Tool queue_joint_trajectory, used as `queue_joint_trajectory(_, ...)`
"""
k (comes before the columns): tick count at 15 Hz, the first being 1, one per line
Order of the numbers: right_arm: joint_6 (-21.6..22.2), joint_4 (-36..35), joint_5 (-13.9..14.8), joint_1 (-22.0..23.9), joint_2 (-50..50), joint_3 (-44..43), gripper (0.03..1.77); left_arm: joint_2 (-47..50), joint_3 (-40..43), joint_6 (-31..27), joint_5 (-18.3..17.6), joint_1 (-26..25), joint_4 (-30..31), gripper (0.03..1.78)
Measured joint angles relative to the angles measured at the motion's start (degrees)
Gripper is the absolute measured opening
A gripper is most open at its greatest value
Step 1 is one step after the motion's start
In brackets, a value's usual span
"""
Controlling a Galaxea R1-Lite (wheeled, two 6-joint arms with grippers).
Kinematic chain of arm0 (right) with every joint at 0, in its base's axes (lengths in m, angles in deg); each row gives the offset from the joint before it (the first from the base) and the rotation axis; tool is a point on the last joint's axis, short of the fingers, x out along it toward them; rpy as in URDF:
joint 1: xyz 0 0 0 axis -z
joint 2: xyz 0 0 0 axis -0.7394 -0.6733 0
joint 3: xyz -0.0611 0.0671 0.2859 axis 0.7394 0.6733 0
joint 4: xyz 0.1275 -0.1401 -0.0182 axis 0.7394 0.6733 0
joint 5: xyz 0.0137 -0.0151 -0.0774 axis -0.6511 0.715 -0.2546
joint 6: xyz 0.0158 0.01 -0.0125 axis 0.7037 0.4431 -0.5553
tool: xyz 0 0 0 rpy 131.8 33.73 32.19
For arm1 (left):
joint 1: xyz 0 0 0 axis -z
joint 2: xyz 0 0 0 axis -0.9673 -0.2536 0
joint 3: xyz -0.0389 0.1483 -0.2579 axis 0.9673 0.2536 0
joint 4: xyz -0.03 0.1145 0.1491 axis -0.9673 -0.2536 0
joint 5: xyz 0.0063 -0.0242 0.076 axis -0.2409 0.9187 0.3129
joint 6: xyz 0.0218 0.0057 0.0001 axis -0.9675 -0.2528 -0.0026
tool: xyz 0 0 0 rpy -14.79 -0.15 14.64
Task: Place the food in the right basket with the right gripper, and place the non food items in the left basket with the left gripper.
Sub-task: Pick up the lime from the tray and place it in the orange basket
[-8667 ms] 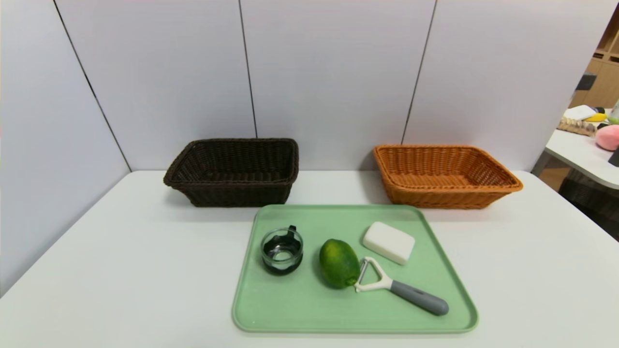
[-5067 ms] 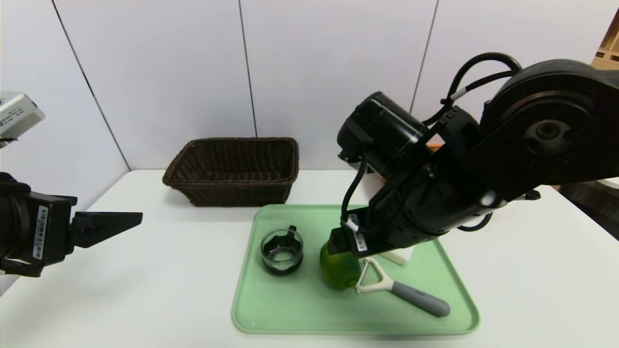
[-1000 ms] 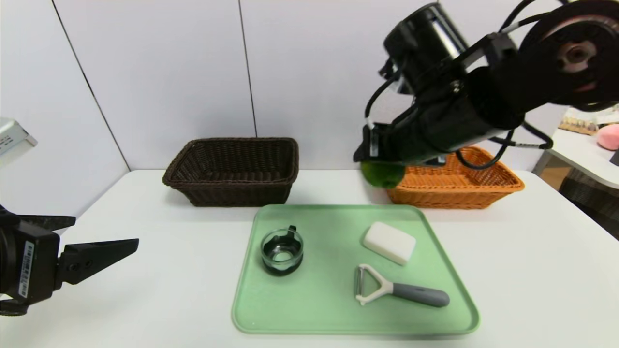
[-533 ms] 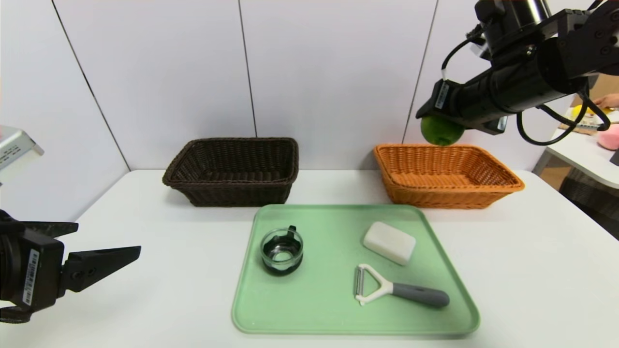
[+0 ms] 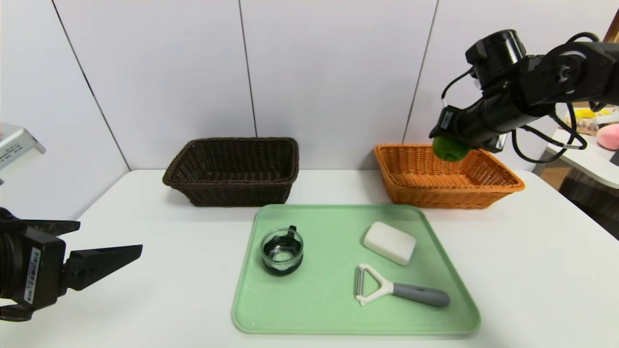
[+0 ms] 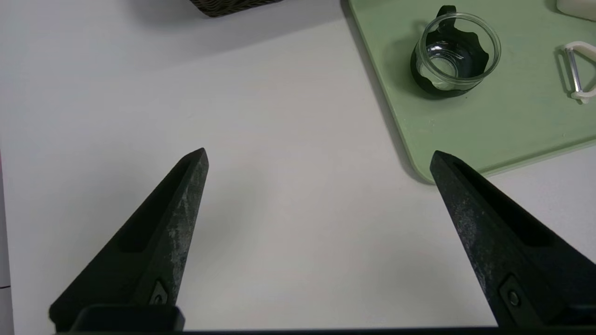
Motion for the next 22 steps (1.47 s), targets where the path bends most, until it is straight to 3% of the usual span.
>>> queue_joint_trajectory(18, -0.1, -2.8, -0.3, 5.6, -9.5, 0.0, 1.04, -2.4, -0.2, -0.1, -0.1, 0.7, 1.7, 1.69)
queue_joint_trajectory(22, -0.3, -3.2, -0.1, 5.6, -9.9, 0.0, 1.31, -2.5, -0.3, -0.1, -0.1, 0.8, 1.7, 1.69)
